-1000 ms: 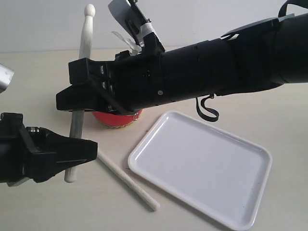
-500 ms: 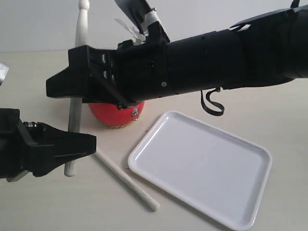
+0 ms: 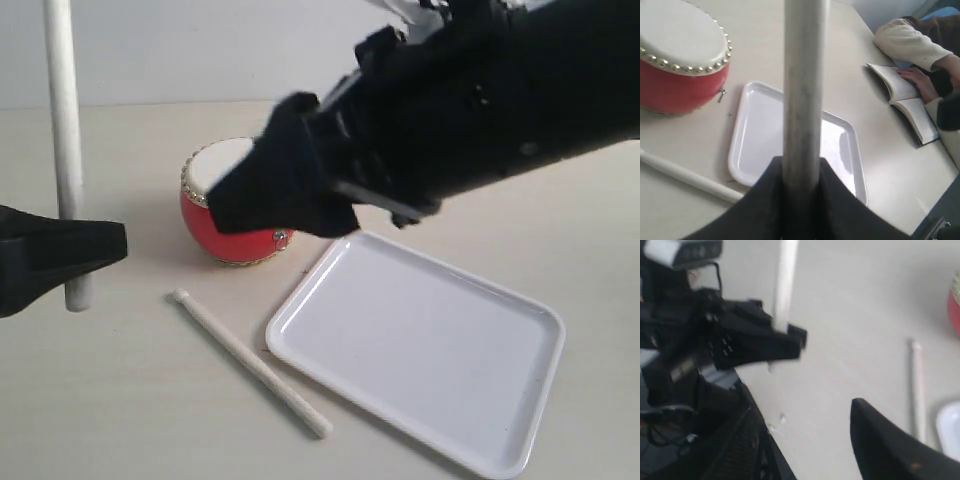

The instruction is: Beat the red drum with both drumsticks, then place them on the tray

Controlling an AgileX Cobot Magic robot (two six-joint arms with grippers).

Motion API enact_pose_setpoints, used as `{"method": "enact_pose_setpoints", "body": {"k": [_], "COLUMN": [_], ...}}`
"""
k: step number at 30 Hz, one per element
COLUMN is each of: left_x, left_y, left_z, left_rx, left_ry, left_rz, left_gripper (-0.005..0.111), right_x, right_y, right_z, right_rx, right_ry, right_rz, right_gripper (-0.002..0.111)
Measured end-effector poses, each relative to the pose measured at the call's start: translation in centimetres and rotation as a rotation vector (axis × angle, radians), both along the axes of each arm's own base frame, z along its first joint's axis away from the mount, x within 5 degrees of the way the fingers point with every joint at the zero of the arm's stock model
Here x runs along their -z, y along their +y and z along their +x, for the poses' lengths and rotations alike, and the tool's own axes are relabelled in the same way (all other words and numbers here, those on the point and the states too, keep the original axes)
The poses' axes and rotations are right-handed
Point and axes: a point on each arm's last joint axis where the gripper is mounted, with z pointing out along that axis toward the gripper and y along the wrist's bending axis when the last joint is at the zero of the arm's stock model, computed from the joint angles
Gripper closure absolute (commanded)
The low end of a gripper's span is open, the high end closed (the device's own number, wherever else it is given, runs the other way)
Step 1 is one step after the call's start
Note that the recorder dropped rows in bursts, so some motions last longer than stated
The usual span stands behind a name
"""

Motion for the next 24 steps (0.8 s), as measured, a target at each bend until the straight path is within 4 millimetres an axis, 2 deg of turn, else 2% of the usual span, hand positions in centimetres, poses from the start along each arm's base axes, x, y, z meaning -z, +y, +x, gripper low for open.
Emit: {"method": "enact_pose_setpoints", "body": {"k": [5,11,16,24], "left_x": [0.3,1.1,0.9,0.3], "left_y": [2.0,3.4,3.6,3.8], "left_z": [0.3,0.2,-0.3,-0.8], "left_rx": [-0.113,-0.205,-0.212,-0.218], "left_ry": [0.002,0.01,-0.022,-0.074], "left_rz": [0.025,0.03,0.028,0.025], "left_gripper": [0.107,0.107,0.107,0.107], "right_x": [2.3,6.4,10.0,13.7], "right_y": [-0.7,2.0,4.2,5.9], "right_z": [-0.7,-1.9,-2.9,-3.0], "right_rx": [-0.071,-0.219,-0.291,-0.396], "right_ry": [0.139,0.206,0.122,-0.074], "right_rz": [-0.226,-0.422,-0.605,-0.765], "right_gripper": [0.055,0.055,0.057,0.058]}}
